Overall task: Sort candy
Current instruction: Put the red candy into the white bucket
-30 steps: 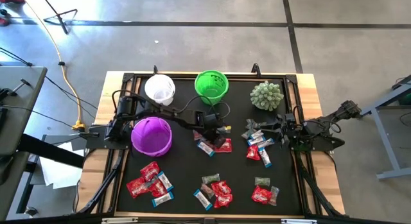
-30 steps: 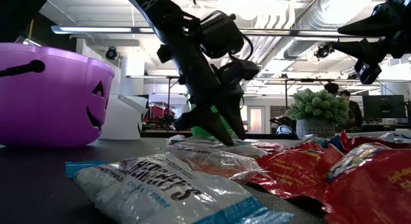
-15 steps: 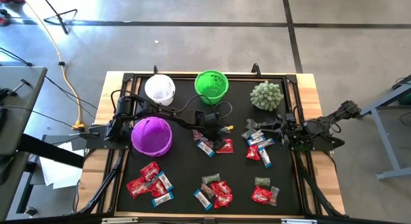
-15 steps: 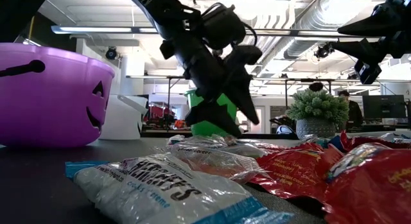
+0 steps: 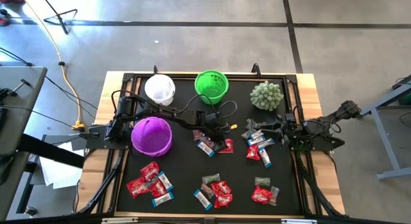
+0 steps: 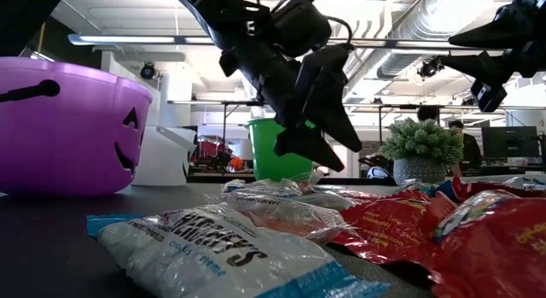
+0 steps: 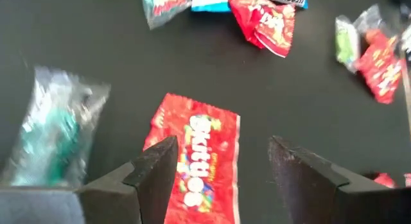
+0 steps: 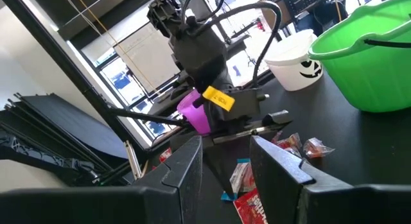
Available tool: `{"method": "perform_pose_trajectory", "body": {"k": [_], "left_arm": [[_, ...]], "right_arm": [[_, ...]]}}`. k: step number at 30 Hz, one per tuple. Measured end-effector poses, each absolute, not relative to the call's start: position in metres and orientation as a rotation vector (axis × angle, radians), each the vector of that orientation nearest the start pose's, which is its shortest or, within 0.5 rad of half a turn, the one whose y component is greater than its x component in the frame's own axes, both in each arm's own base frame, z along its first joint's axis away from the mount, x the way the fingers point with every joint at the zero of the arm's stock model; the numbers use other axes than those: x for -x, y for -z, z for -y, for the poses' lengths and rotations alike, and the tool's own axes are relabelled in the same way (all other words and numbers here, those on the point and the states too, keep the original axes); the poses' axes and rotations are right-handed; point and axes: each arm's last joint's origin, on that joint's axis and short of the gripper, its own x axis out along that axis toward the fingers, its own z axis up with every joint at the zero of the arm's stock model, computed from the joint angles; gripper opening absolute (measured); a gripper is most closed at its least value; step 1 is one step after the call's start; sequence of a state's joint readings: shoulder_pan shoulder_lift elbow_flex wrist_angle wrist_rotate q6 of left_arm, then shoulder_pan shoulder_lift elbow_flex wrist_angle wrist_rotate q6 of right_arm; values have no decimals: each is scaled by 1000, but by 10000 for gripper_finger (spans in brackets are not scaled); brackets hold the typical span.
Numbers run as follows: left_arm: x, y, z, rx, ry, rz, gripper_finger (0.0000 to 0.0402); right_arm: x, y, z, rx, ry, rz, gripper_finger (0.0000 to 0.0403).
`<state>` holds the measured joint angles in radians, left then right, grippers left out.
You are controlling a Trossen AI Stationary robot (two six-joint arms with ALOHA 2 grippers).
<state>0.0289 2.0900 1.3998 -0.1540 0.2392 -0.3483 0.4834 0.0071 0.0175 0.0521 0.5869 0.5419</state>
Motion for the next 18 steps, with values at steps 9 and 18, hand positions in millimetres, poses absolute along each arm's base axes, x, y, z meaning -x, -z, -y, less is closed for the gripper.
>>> {"method": "perform_pose_trajectory", "body": {"k": [9, 18], "left_arm": [[-450, -117, -2, 415, 99, -893, 232], [-453, -100, 26, 169, 86, -889, 228]], "right_arm": [[-89, -174, -29, -573, 87, 81, 126], [-89, -174, -29, -573, 86, 81, 126]]}}
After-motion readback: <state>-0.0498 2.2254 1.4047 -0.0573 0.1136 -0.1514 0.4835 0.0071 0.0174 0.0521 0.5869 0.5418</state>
